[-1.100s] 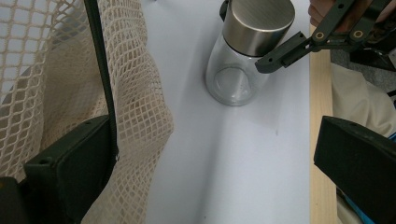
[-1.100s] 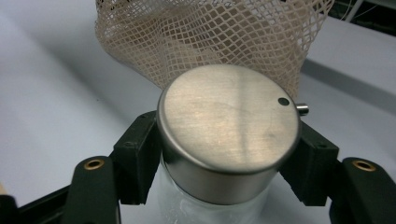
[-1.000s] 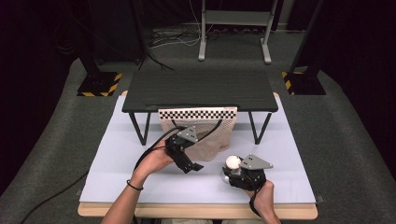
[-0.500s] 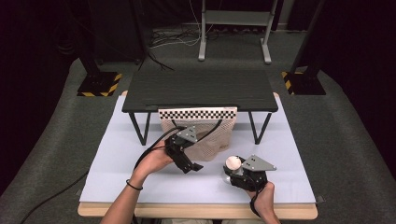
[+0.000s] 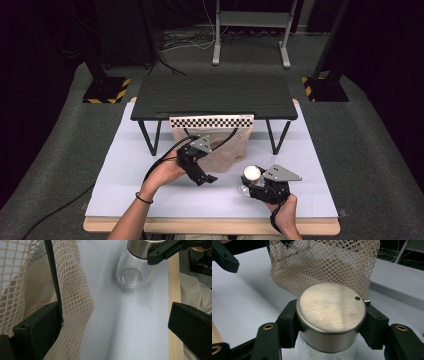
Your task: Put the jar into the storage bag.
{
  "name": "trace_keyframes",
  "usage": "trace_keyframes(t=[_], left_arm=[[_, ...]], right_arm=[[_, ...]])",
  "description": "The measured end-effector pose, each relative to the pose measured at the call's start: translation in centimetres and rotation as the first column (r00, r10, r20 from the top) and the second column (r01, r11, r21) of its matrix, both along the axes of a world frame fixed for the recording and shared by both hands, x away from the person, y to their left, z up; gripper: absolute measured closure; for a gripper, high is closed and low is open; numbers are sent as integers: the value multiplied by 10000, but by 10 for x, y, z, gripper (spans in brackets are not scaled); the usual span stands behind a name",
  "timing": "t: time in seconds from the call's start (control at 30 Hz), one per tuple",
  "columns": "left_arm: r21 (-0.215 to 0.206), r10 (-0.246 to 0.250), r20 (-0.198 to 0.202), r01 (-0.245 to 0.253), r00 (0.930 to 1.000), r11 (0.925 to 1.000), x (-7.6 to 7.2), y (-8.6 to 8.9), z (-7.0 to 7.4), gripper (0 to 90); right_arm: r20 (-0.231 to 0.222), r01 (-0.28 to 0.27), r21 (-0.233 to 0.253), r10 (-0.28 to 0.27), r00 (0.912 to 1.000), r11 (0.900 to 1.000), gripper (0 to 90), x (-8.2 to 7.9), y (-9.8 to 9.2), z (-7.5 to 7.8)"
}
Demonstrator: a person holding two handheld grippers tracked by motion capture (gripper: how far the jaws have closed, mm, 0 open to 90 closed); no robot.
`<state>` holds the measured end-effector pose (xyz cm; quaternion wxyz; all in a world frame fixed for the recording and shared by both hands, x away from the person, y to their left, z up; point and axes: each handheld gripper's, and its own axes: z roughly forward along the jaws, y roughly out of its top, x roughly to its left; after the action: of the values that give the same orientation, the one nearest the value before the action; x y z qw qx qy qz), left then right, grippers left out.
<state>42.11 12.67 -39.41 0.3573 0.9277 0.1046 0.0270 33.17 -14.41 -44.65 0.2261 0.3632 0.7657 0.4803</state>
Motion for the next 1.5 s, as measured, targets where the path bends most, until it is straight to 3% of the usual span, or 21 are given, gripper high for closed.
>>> trace_keyframes(t=[0.67,1.5], left_arm=[[-26,71,154,-71,9999,10000,-5,-1,1,0],[-301,-118,29,118,9999,9995,-5,2,1,0]], right_arm=[[370,46,219,-54,9993,9997,393,-7,-3,31],[522,-189,459,165,9985,9988,394,9,5,58]])
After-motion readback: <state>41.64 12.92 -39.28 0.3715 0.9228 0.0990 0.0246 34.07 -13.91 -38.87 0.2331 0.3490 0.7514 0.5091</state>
